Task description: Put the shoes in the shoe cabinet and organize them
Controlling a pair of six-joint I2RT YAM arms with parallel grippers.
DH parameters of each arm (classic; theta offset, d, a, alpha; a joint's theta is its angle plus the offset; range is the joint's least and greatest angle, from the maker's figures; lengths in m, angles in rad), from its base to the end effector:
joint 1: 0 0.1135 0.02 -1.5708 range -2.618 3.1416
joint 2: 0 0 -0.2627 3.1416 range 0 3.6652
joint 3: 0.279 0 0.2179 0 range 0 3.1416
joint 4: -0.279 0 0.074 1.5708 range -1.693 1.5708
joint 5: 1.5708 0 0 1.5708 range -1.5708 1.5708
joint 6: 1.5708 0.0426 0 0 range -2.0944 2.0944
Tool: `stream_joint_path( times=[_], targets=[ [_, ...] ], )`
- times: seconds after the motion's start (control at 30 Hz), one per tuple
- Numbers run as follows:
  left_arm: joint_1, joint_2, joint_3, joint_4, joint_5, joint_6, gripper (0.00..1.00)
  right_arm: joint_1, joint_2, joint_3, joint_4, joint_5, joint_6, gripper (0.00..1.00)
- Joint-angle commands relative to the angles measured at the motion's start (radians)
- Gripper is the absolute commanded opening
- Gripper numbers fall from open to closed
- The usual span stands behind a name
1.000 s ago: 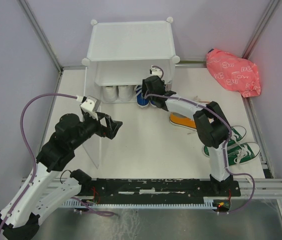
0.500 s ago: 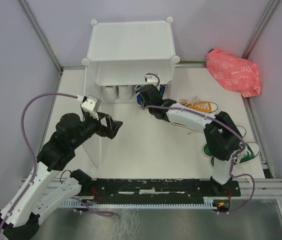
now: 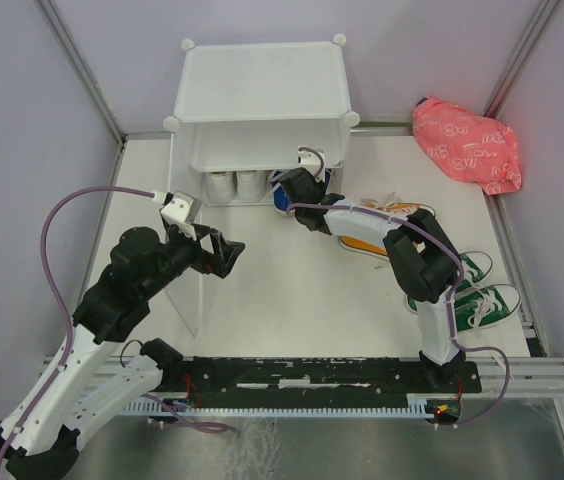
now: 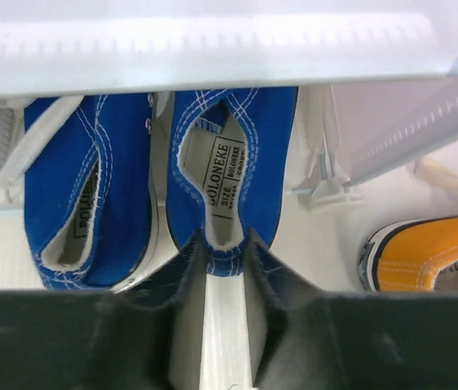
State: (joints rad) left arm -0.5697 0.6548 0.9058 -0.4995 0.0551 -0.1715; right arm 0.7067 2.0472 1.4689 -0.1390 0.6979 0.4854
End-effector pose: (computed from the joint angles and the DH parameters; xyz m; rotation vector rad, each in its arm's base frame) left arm 0.0935 -0.0627 0.3550 0.4062 1.8118 -0.5707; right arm 0.3441 0.2578 0.2126 0.1119 2.0971 -0.0950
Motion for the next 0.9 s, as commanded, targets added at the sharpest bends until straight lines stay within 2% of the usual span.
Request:
stream_joint_path(
  times=[0.0,0.03,0.07,0.23,0.53,0.8,0.83,0.87],
  targets=[
    [0.002,-0.002,0.010,0.036,-0.007,-0.013,0.99,-0.035,0.024,0.034,0.108,0.032,-0.012,0.11],
    [0.002,-0.002,0.009,0.035,-0.008,-0.013,0.99,-0.040,0.024,0.026,0.134,0.043,-0.026,0.03],
    [0.002,-0.002,0.008,0.036,-0.011,-0.013,0.99,-0.043,0.019,0.010,0.170,0.054,-0.046,0.02],
    [0.002,0.008,0.002,0.037,-0.014,-0.011,0.99,-0.047,-0.017,-0.053,0.372,0.075,-0.205,0.02],
    [0.002,0.018,-0.008,0.046,-0.021,-0.011,0.99,-0.069,0.035,0.029,0.436,0.039,-0.400,0.02],
    [0.001,0.021,-0.013,0.047,-0.032,-0.011,0.99,-0.121,0.117,0.112,0.381,0.048,-0.416,0.02],
    [0.001,0.024,-0.014,0.047,-0.033,-0.010,0.99,-0.124,0.115,0.104,0.375,0.050,-0.408,0.04],
    [0.002,0.026,-0.015,0.047,-0.033,-0.011,0.99,-0.126,0.109,0.094,0.369,0.053,-0.397,0.12]
  ],
)
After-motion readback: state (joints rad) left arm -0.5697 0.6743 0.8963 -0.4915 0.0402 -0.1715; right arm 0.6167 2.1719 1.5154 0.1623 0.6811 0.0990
